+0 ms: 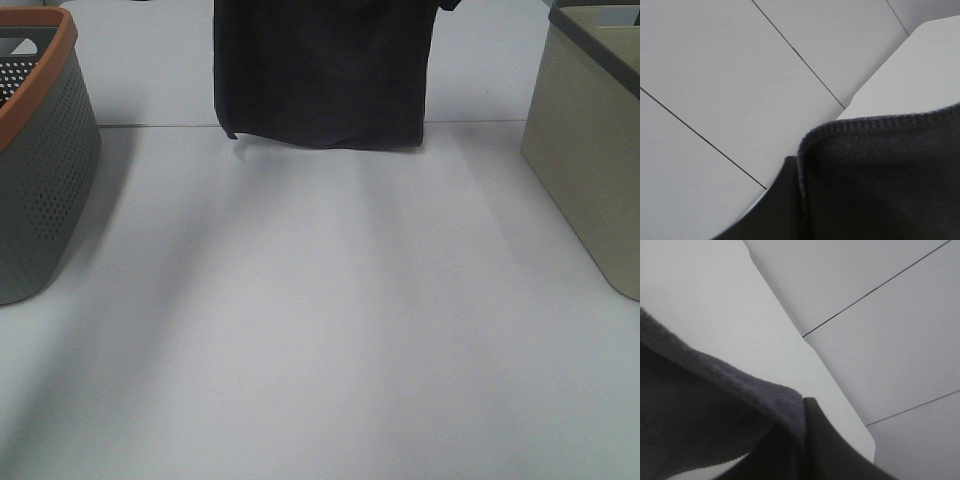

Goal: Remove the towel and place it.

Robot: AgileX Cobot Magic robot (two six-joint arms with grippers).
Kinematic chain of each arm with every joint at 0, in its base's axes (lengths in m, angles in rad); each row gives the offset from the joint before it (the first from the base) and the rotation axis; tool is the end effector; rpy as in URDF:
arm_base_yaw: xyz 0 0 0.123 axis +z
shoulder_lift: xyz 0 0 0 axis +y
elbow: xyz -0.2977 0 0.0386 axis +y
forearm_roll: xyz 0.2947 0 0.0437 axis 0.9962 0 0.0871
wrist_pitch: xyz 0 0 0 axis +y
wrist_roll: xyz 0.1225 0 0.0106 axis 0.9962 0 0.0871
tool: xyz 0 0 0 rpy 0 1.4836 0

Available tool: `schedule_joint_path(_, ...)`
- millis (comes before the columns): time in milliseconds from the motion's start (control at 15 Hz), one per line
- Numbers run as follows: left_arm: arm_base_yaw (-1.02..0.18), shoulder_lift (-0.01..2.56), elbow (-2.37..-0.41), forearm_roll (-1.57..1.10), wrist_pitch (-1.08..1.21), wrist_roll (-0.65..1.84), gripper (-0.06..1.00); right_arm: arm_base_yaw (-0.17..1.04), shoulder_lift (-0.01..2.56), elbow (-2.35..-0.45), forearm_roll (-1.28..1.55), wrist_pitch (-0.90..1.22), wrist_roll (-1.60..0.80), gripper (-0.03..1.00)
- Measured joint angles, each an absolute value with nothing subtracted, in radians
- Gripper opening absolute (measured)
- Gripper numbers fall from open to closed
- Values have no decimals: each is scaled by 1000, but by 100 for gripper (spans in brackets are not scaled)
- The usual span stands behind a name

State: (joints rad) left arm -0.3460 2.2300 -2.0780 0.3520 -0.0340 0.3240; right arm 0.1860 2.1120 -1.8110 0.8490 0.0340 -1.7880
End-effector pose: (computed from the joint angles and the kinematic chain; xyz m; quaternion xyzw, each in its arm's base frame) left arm 0.5956 -0.2162 0.3291 0.3549 0.6249 0.1100 0.6866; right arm 0.5894 0.1142 0.2838 -0.4257 0.6602 -0.2183 0.5791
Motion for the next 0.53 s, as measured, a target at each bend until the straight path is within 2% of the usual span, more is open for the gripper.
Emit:
schedule_joint_path(333, -330, 2276, -2078, 376, -102, 339, 0, 185, 2192, -1902, 963, 63, -1791, 2)
schedule_joint_path(533, -340, 2294, -2078, 377, 9, 341, 0, 185, 2218, -1890, 987, 135, -1719, 2)
